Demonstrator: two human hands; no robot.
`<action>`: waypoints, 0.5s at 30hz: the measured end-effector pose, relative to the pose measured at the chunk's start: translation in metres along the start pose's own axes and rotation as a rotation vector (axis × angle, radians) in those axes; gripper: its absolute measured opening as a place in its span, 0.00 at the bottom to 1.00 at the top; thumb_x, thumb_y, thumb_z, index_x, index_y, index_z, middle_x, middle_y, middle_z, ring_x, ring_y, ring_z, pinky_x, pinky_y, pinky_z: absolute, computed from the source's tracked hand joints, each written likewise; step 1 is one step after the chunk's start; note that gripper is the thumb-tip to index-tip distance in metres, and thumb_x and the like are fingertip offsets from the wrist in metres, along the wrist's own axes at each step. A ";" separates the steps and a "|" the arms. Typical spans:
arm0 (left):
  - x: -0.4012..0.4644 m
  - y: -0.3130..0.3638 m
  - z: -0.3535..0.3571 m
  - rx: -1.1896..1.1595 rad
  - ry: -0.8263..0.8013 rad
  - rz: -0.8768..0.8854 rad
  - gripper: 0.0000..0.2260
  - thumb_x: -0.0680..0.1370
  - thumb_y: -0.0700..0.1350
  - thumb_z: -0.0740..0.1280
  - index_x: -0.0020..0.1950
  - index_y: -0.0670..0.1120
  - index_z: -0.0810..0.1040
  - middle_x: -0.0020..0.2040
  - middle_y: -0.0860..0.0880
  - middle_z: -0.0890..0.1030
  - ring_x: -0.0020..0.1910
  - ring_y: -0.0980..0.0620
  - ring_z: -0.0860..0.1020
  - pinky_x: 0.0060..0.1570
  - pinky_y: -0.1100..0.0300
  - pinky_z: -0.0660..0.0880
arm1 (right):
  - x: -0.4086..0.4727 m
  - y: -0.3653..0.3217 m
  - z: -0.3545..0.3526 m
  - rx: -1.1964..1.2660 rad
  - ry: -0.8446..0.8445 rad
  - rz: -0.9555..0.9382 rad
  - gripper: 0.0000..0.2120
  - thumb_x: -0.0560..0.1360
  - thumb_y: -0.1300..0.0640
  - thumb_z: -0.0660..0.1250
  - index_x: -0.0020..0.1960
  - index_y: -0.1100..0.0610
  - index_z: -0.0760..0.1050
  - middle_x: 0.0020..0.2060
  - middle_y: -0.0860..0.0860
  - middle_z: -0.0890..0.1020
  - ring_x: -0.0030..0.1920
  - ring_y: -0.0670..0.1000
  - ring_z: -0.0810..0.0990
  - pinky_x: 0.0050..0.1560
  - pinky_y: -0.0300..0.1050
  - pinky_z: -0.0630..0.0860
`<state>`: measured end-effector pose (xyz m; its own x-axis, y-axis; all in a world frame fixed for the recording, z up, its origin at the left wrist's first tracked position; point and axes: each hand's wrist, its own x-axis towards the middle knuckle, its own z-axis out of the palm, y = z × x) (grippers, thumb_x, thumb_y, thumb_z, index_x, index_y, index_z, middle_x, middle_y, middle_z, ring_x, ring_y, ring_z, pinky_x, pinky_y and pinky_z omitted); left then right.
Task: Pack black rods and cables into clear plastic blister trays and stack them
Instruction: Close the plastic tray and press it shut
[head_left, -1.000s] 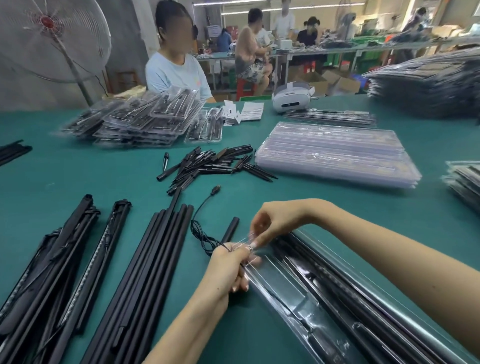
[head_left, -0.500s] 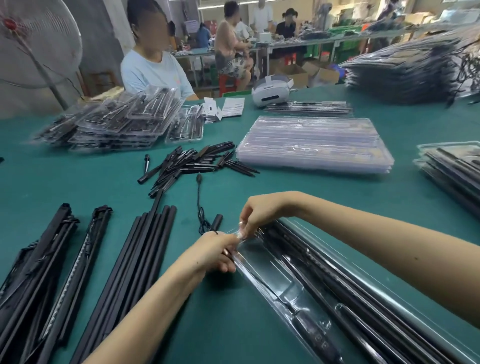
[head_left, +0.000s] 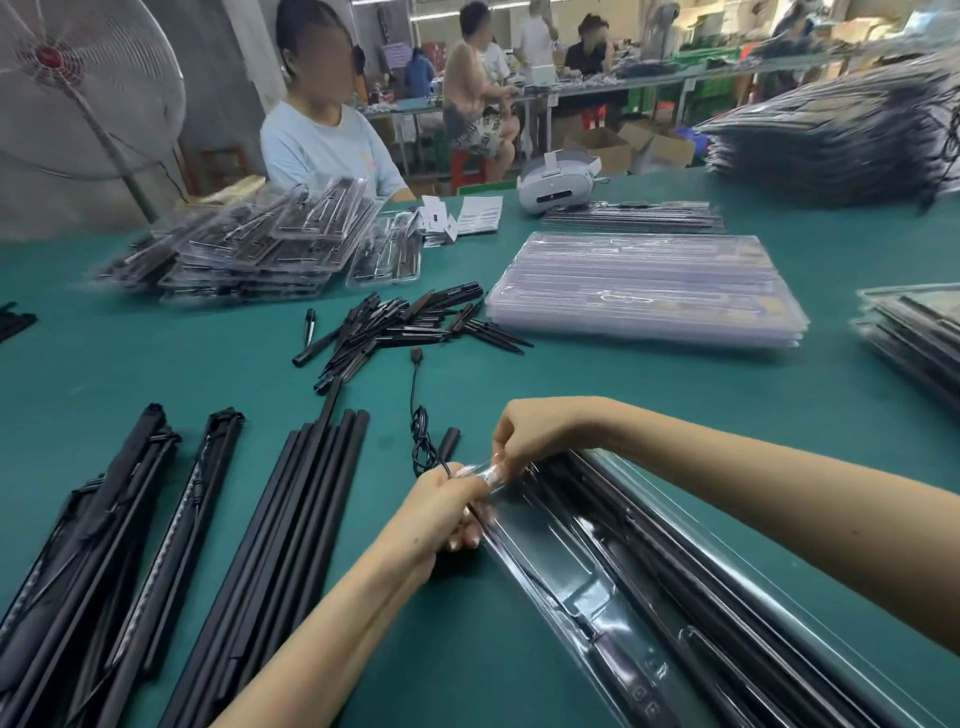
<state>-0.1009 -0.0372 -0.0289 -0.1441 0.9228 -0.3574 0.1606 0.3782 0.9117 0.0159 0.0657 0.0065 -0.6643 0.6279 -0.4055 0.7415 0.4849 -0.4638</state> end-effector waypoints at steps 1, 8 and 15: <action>0.000 0.000 -0.001 -0.020 -0.001 -0.013 0.06 0.76 0.35 0.62 0.40 0.43 0.68 0.30 0.44 0.77 0.17 0.56 0.68 0.17 0.68 0.58 | -0.002 0.001 -0.003 0.029 -0.041 -0.030 0.10 0.74 0.60 0.69 0.51 0.65 0.80 0.36 0.51 0.77 0.39 0.48 0.71 0.41 0.42 0.66; -0.004 -0.001 -0.002 -0.155 -0.009 -0.061 0.08 0.78 0.45 0.66 0.42 0.43 0.70 0.35 0.43 0.76 0.18 0.56 0.68 0.17 0.67 0.60 | -0.031 0.035 -0.022 0.159 0.187 -0.110 0.14 0.78 0.50 0.65 0.62 0.54 0.76 0.53 0.47 0.80 0.55 0.46 0.78 0.59 0.39 0.73; -0.001 0.002 0.007 -0.294 0.231 -0.020 0.06 0.77 0.46 0.68 0.43 0.46 0.74 0.38 0.47 0.78 0.23 0.61 0.76 0.30 0.63 0.68 | -0.103 0.072 0.009 0.312 0.369 0.109 0.29 0.70 0.37 0.67 0.67 0.46 0.67 0.58 0.47 0.76 0.55 0.46 0.77 0.56 0.39 0.71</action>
<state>-0.0935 -0.0369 -0.0286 -0.3663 0.8616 -0.3514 -0.1273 0.3277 0.9362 0.1369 0.0307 0.0075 -0.4645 0.8660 -0.1848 0.7036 0.2342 -0.6709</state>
